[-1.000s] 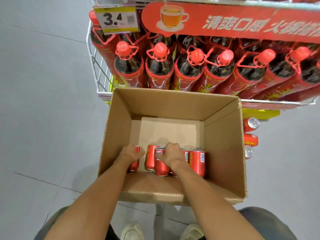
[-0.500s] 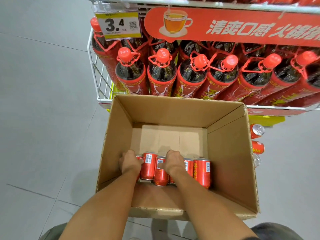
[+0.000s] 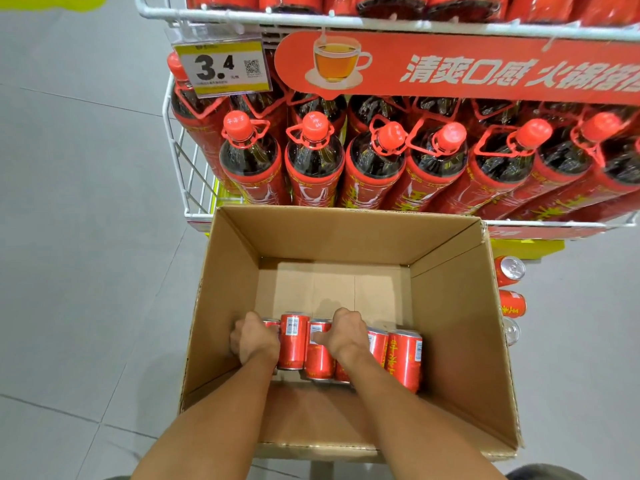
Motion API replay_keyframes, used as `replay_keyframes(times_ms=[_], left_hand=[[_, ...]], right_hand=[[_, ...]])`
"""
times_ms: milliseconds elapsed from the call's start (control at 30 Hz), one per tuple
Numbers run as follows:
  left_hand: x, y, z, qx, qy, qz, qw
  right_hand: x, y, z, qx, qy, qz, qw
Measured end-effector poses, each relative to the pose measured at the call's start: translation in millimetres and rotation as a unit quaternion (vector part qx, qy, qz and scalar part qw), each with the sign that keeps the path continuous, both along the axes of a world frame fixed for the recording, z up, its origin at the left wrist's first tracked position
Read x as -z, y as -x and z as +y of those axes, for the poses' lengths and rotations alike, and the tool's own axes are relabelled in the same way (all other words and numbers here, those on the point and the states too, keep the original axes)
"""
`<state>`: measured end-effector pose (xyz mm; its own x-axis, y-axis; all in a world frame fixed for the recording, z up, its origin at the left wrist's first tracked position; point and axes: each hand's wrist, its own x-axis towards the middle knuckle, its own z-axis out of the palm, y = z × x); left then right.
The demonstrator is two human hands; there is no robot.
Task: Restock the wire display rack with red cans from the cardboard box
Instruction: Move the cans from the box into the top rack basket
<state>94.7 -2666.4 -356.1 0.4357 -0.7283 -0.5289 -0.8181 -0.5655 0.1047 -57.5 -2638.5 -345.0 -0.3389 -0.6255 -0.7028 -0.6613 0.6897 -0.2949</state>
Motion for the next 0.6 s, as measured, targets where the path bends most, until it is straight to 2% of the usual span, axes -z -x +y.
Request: replay_keyframes(times_ms=[233, 467, 600], left_hand=[[5.9, 8.2, -14.2, -0.051, 0.051, 0.019, 0.997], [23.3, 18.3, -53.8, -0.081, 0.104, 0.083, 0.988], [36.6, 21.4, -73.6, -0.076, 0.142, 0.145, 0.976]], right_hand=[[7.6, 9.2, -17.5, 0.031, 0.03, 0.004, 0.999], [26.0, 26.4, -51.4, 0.115, 0.068, 0.006, 0.991], [37.3, 42.2, -65.7, 0.12, 0.084, 0.023, 0.989]])
